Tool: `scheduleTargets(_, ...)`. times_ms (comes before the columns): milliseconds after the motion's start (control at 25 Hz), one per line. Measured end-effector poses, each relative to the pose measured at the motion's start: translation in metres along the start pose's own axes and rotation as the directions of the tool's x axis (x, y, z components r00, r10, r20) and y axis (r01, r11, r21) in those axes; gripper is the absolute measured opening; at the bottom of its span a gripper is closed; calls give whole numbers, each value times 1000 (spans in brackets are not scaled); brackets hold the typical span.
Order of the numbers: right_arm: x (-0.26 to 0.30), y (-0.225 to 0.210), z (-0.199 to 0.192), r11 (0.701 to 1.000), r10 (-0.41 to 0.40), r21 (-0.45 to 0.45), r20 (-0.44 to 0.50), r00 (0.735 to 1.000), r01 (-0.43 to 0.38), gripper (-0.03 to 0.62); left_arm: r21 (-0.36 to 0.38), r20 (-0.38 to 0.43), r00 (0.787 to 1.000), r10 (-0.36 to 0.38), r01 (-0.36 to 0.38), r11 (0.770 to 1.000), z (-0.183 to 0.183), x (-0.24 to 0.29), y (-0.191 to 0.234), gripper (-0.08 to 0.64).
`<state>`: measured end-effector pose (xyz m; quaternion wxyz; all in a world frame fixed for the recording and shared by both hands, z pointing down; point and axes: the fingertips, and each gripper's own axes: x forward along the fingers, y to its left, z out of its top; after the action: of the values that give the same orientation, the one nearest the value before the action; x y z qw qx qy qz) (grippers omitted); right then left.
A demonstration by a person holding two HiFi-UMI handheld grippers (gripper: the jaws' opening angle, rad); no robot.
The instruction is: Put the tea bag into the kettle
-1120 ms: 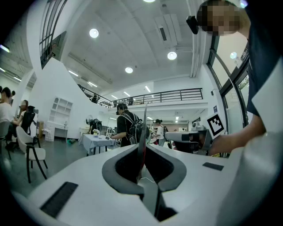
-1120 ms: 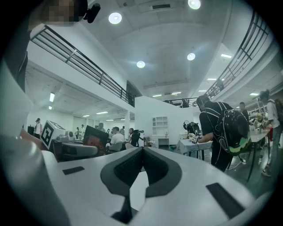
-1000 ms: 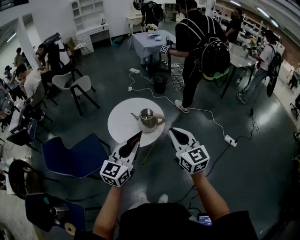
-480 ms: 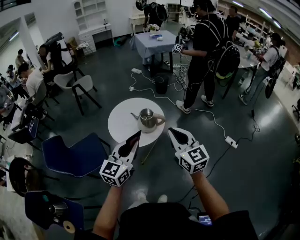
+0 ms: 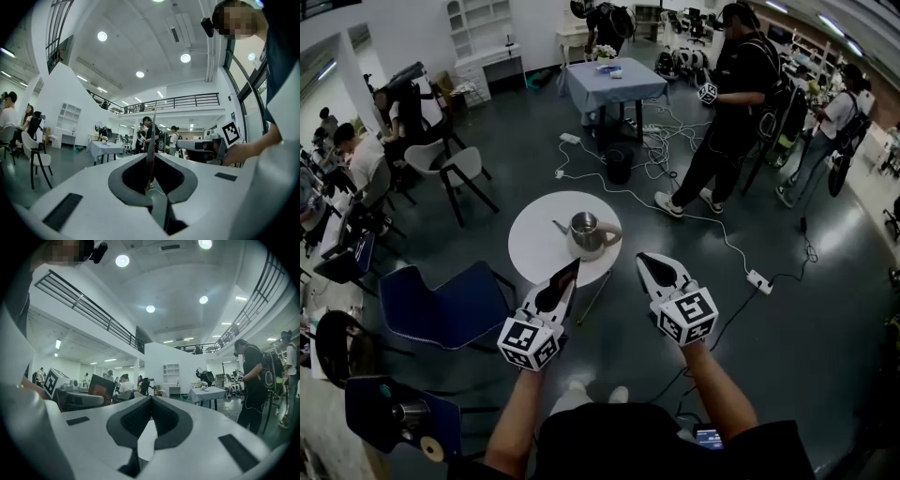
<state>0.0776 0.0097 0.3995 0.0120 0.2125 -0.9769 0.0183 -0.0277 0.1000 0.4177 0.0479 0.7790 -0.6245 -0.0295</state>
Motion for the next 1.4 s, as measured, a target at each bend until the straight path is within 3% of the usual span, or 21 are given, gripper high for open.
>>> scheduleTargets(600, 8, -20, -7, 1000, 9, 12, -10, 1000, -9, 17, -9, -11, 1000, 20, -20, 1000, -4, 17, 4, 35)
scheduleTargets(1400, 98, -52, -13, 1000, -10, 25, -30, 999, 10, 17, -14, -23, 1000, -1, 1, 1000, 2, 74, 90, 35)
